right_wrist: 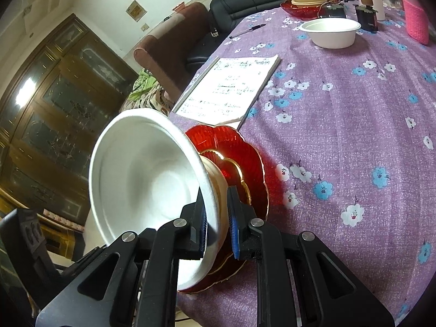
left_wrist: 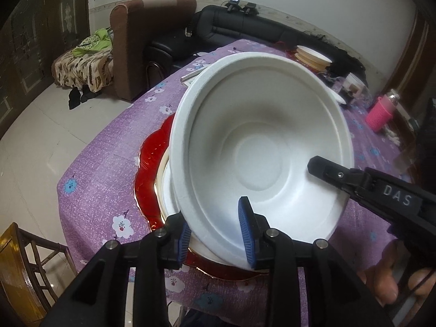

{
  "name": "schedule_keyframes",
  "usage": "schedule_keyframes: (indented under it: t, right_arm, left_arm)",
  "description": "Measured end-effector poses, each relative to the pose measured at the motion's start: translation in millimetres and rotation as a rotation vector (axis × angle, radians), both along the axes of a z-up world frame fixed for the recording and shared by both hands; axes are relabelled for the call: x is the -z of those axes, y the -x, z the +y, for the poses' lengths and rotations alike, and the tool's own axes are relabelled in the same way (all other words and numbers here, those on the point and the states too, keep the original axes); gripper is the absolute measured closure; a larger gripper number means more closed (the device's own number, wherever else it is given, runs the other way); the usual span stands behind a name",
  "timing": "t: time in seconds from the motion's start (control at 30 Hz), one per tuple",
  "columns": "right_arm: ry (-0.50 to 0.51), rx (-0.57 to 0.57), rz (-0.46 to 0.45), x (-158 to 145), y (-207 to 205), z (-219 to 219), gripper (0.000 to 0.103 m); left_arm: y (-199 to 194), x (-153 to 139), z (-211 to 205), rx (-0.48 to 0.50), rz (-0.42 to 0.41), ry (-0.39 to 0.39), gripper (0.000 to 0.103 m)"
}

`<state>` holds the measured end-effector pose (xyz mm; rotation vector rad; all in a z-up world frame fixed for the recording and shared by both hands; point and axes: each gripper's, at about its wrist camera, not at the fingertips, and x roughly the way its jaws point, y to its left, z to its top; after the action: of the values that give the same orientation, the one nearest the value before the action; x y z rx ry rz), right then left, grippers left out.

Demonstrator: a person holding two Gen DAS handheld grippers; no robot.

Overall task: Organize plates and bowls
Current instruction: 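Lower the white foam bowl toward the stacked bowls with the left gripper, then open the left gripper to release the bowl into the stack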

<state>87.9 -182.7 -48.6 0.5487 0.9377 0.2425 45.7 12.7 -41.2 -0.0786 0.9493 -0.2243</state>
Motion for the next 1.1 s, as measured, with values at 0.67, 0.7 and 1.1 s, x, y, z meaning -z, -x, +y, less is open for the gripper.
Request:
schedule_keyframes:
  t: [0.67, 0.7, 1.1]
  right_arm:
    - [0.092, -0.043, -0.053, 2, -4, 22, 0.064]
    - [0.112, -0.037, -0.065, 0, -2, 23, 0.062]
    - [0.2, 0.069, -0.209, -27, 16, -21, 0.048]
  left_arm:
    - [-1, -10, 68, -0.127, 0.013, 0.148, 0.039]
    - [-2, -9, 67, -0.124, 0.015, 0.147, 0.039]
    - [1, -21, 37, -0.064, -0.006, 0.114, 0.039]
